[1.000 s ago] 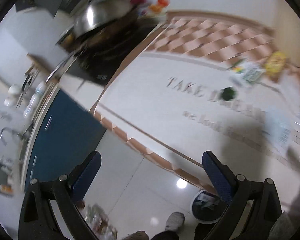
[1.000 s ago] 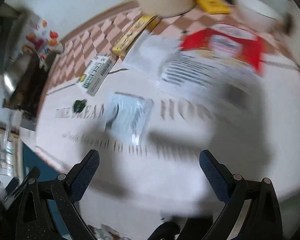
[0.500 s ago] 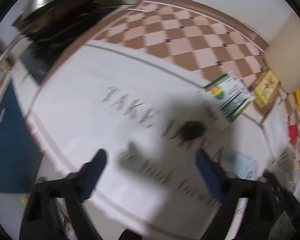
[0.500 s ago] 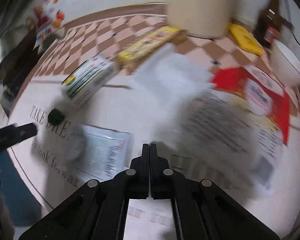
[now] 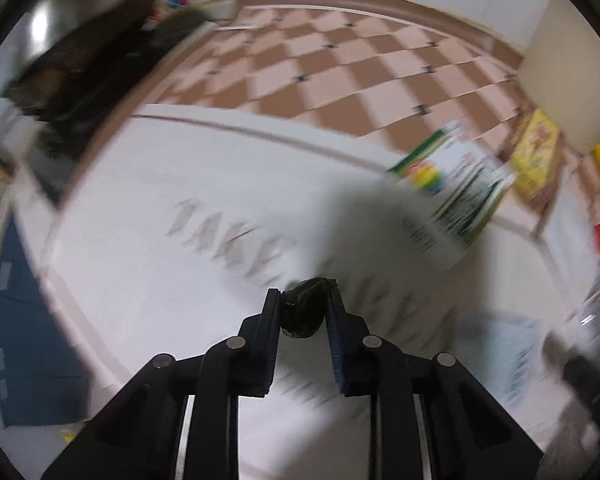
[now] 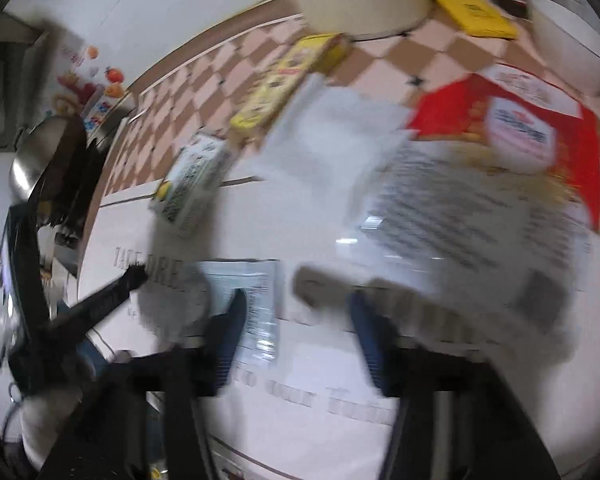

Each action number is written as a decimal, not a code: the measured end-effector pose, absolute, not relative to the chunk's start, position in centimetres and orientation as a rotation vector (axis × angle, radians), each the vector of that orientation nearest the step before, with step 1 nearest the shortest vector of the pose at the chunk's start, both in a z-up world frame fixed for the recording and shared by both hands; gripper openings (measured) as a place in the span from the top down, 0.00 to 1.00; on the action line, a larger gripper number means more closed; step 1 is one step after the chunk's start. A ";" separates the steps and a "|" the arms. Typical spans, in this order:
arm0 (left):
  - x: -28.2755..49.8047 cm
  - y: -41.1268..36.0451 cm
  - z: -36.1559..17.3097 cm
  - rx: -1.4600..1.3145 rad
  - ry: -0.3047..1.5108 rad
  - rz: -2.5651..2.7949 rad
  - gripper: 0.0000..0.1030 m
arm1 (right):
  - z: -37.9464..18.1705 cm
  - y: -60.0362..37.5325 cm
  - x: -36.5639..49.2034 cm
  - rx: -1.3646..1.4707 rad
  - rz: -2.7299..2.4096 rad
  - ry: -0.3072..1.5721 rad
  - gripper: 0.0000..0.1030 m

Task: Collect trash
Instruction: 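Carry both items over the grey bin and open both tools to drop them, then raise both tools away from the bin, then grasp the white-green medicine box with the left tool while the right tool grasps the yellow spice box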

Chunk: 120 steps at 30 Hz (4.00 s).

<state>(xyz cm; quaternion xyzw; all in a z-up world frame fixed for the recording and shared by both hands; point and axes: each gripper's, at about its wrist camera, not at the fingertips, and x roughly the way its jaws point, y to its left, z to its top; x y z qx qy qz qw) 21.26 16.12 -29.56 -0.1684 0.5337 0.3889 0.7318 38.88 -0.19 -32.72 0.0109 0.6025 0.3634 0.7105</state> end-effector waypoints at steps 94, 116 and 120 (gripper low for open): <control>2.5 -3.4 -59.0 -0.404 1.569 0.445 0.00 | -62.7 -23.2 12.7 -0.262 0.364 1.503 0.00; -1.5 -5.6 -30.4 -0.380 1.336 0.373 0.00 | -28.6 -26.7 7.3 -0.165 0.449 1.296 0.00; -1.5 -4.9 -26.1 -0.343 1.259 0.426 0.00 | -24.5 -26.5 6.9 -0.094 0.481 1.254 0.00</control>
